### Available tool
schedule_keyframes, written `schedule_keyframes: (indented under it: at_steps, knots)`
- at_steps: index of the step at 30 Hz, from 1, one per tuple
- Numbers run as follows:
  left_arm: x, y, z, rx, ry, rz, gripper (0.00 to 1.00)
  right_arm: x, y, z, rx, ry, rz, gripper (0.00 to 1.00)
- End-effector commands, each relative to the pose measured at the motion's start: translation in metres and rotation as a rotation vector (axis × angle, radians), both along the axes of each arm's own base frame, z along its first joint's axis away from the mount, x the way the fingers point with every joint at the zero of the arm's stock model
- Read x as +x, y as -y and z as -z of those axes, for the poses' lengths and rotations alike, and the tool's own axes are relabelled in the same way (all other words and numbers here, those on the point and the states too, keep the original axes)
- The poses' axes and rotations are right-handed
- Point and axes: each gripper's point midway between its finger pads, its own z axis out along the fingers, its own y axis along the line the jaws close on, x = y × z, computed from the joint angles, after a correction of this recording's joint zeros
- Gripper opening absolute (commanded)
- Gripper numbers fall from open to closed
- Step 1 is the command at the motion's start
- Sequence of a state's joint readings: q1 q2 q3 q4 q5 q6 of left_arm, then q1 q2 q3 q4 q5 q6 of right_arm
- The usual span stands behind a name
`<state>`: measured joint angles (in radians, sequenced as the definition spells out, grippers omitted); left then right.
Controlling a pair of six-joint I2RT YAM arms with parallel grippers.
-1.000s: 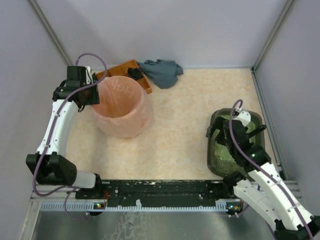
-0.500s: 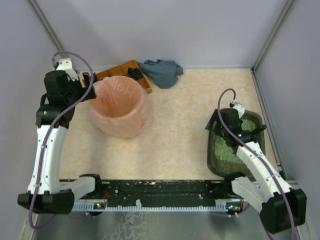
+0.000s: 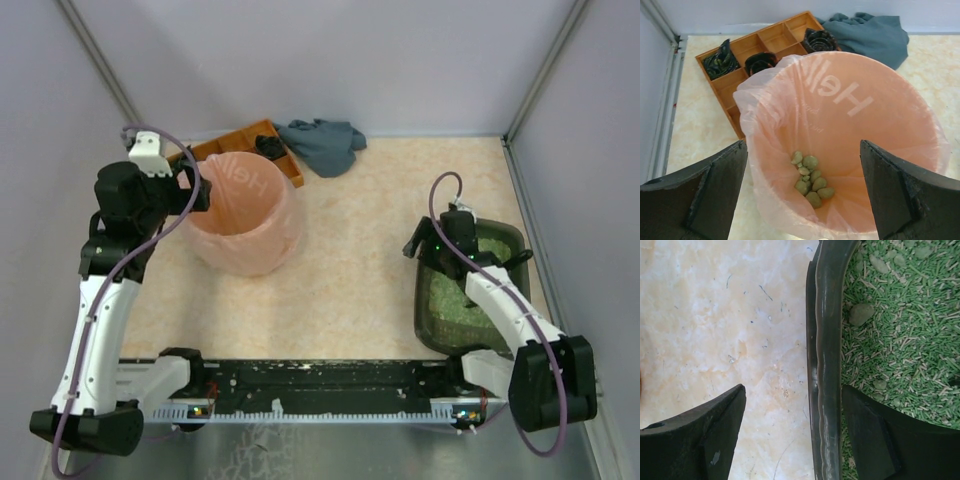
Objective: Clean the litter box
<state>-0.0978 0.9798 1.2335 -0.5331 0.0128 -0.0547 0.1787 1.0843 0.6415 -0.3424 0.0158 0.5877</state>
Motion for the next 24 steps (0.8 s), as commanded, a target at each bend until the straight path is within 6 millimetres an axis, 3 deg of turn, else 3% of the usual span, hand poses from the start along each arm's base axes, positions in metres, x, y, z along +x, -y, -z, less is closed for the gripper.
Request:
schedule_keyframes:
  at_steps: [1, 9, 14, 19, 24]
  knots:
    - [-0.005, 0.014, -0.023, 0.013, 0.077, 0.063, 0.98, 0.014, -0.014, -0.006, 0.086, 0.054, -0.038, 0.75]
    - [-0.007, 0.031, -0.029, 0.027, 0.083, 0.113, 0.98, 0.009, -0.053, -0.006, 0.283, 0.124, -0.186, 0.59]
    - [-0.011, 0.046, -0.037, -0.005, 0.095, 0.185, 0.98, 0.014, -0.074, -0.017, 0.389, 0.172, -0.265, 0.52]
    - [-0.011, 0.053, -0.045, 0.001, 0.099, 0.203, 0.98, 0.019, -0.09, -0.028, 0.422, 0.19, -0.255, 0.48]
    - [-0.012, 0.062, -0.049, 0.005, 0.107, 0.23, 0.98, 0.018, -0.109, -0.026, 0.437, 0.182, -0.18, 0.39]
